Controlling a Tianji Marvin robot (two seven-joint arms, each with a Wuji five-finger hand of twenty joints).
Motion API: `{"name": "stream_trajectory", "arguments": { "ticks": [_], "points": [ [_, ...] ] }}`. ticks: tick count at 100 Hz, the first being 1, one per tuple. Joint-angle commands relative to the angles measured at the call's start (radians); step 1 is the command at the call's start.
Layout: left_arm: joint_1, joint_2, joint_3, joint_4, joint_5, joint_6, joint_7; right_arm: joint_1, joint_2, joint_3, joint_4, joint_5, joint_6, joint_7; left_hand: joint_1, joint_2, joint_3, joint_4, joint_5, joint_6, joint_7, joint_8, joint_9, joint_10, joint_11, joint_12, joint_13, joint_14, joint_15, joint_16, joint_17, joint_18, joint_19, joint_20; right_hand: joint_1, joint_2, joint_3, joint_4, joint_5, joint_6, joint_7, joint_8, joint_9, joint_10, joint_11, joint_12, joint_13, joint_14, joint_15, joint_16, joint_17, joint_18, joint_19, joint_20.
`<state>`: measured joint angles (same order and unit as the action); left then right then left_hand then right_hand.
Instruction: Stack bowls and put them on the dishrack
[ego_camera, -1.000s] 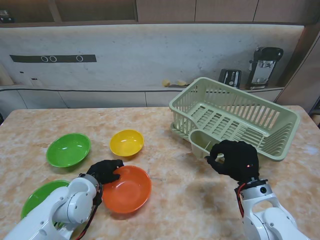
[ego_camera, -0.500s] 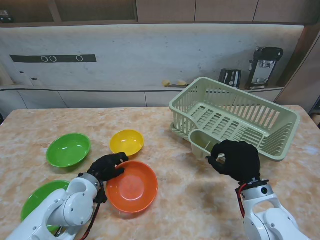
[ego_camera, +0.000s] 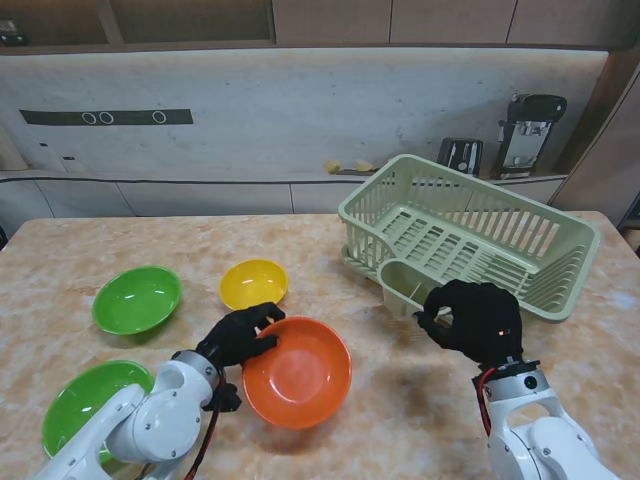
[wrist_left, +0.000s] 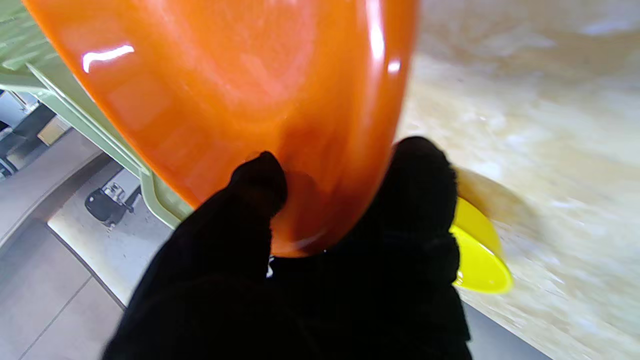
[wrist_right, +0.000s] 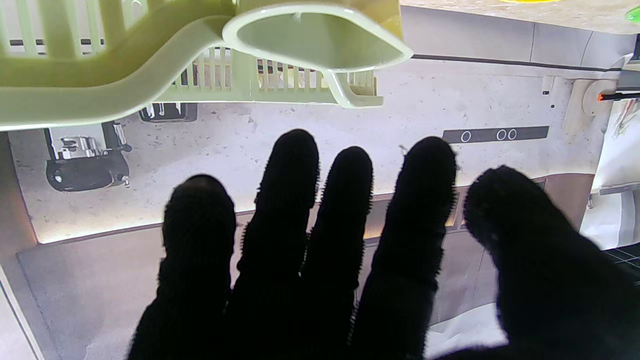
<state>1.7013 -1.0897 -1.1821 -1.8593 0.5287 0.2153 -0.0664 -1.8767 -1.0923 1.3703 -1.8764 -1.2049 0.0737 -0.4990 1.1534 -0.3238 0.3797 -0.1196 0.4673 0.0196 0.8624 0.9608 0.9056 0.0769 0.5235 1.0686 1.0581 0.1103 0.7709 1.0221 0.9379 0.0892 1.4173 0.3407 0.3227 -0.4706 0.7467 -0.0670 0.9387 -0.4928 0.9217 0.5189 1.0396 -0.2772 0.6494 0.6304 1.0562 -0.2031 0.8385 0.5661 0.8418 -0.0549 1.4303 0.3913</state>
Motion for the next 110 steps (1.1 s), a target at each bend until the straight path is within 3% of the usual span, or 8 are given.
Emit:
{"name": "stream_trajectory", "arguments": {
  "ticks": [1,29,80,90,94,103,110],
  "points": [
    [-0.023,-0.015,0.023,0.013,-0.018,-0.002,-0.009,-0.012,-0.006,-0.001,-0.006,-0.003,0.0,0.012,0.138,0.089,0.117,0.006,0.061,-0.055,0.093,0.052,-0.001,-0.019,0.06,0.027,0.052,-0.04,0.037,0.027,0.042,-0.105,0.025,-0.011,-0.016,0.029,-0.003,0.018,-0.004,-0.013,0.007,-0.008,0.007,0.003,-0.003,-0.013,-0.014,0.002,-0.007,-0.016,-0.008,0.002,-0.003,-0.002],
    [-0.119,-0.038,0.129,0.128,-0.105,0.028,0.035,-0.012,-0.006,0.001,-0.005,-0.001,-0.002,0.008,0.138,0.084,0.129,0.0,0.058,-0.042,0.097,0.043,-0.008,-0.009,0.067,0.022,0.049,-0.025,0.03,0.034,0.033,-0.086,0.031,-0.016,-0.017,0.028,-0.003,0.018,-0.003,-0.014,0.006,-0.009,0.008,0.002,-0.003,-0.013,-0.014,0.002,-0.007,-0.016,-0.008,0.004,-0.004,-0.001],
    [-0.251,-0.048,0.255,0.275,-0.139,0.051,0.009,-0.007,-0.005,-0.004,-0.002,-0.001,-0.008,0.012,0.138,0.081,0.128,-0.009,0.041,-0.032,0.1,0.009,-0.031,0.006,0.066,-0.007,0.008,0.011,0.029,0.021,-0.011,-0.047,0.041,-0.042,-0.017,0.029,-0.003,0.018,-0.004,-0.014,0.007,-0.008,0.008,0.002,-0.003,-0.013,-0.013,0.002,-0.007,-0.016,-0.008,0.004,-0.004,-0.001],
    [-0.262,-0.043,0.263,0.28,-0.132,0.054,-0.011,-0.007,-0.005,-0.004,-0.002,-0.001,-0.008,0.012,0.137,0.065,0.125,-0.01,0.032,-0.029,0.073,-0.024,-0.042,0.018,0.027,-0.025,-0.03,0.035,0.014,-0.008,-0.052,-0.015,0.02,-0.047,-0.017,0.029,-0.003,0.018,-0.004,-0.015,0.006,-0.008,0.008,0.005,-0.003,-0.012,-0.014,0.002,-0.007,-0.016,-0.008,0.004,-0.004,-0.001],
    [-0.266,-0.039,0.267,0.283,-0.125,0.052,-0.022,-0.007,-0.005,-0.004,-0.002,-0.001,-0.008,0.012,0.137,0.054,0.124,-0.012,0.022,-0.029,0.049,-0.048,-0.046,-0.002,-0.004,-0.034,-0.057,0.044,0.005,-0.023,-0.081,-0.006,0.01,-0.041,-0.017,0.029,-0.003,0.018,-0.004,-0.015,0.006,-0.008,0.007,0.001,-0.003,-0.013,-0.014,0.001,-0.008,-0.016,-0.008,0.004,-0.004,-0.001],
    [-0.274,-0.029,0.275,0.287,-0.093,0.045,-0.046,-0.007,-0.005,-0.004,-0.002,-0.001,-0.008,0.012,0.136,0.014,0.089,-0.009,0.003,-0.023,0.002,-0.107,-0.039,0.005,-0.133,-0.012,-0.107,0.049,-0.002,-0.063,-0.127,0.003,-0.018,0.001,-0.017,0.029,-0.003,0.018,-0.004,-0.015,0.006,-0.008,0.007,0.002,-0.003,-0.012,-0.014,0.002,-0.007,-0.016,-0.008,0.004,-0.004,-0.001],
    [-0.277,-0.025,0.278,0.292,-0.073,0.03,-0.053,-0.007,-0.005,-0.004,-0.002,-0.001,-0.008,0.012,0.053,-0.026,0.092,-0.002,-0.018,-0.013,-0.04,-0.153,-0.053,0.029,-0.212,-0.017,-0.147,0.053,-0.02,-0.077,-0.165,0.018,-0.037,0.02,-0.017,0.029,-0.003,0.018,-0.004,-0.015,0.006,-0.008,0.009,0.0,-0.002,-0.012,-0.014,0.001,-0.007,-0.016,-0.008,0.004,-0.004,-0.001]
  ]
}}
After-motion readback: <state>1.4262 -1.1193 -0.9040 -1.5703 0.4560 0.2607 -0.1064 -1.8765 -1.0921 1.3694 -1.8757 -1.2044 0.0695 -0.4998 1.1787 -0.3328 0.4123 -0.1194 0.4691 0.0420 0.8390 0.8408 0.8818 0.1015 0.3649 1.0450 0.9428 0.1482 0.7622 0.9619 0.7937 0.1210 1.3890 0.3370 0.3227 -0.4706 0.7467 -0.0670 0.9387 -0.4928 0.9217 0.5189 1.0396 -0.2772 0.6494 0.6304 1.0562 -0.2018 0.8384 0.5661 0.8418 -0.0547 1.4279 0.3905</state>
